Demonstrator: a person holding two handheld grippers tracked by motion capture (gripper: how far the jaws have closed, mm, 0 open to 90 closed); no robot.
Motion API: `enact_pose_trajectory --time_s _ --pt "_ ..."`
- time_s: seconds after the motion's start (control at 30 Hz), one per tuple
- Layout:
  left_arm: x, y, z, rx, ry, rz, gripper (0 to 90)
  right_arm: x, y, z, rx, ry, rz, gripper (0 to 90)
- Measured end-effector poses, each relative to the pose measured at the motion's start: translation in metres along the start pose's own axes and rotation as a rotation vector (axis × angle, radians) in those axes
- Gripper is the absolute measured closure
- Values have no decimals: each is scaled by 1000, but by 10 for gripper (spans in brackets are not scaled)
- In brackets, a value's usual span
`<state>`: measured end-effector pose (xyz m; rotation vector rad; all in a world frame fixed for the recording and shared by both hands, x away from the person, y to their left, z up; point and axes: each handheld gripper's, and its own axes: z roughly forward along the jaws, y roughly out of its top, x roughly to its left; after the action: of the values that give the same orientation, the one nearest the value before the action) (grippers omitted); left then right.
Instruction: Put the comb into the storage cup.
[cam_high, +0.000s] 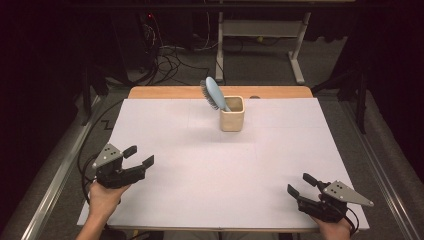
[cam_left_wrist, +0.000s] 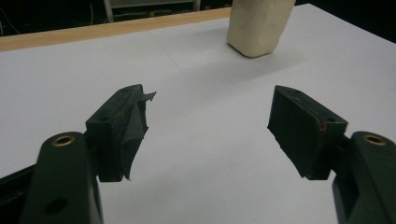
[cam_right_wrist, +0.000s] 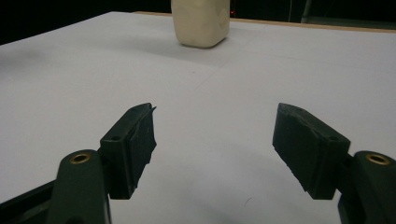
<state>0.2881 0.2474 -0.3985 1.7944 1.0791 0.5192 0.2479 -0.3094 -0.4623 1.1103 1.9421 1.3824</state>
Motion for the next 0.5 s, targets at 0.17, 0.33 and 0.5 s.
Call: enact_pose_trajectory --time_s 0.17,0.33,0.5 --pt "0 -5 -2 2 -4 -8 286 0 0 0 0 1 0 301" --pt "0 -9 -2 12 -24 -7 286 0 0 0 -1 2 0 301" --pt "-2 -14 -2 19 -27 -1 285 0 0 0 -1 1 5 302"
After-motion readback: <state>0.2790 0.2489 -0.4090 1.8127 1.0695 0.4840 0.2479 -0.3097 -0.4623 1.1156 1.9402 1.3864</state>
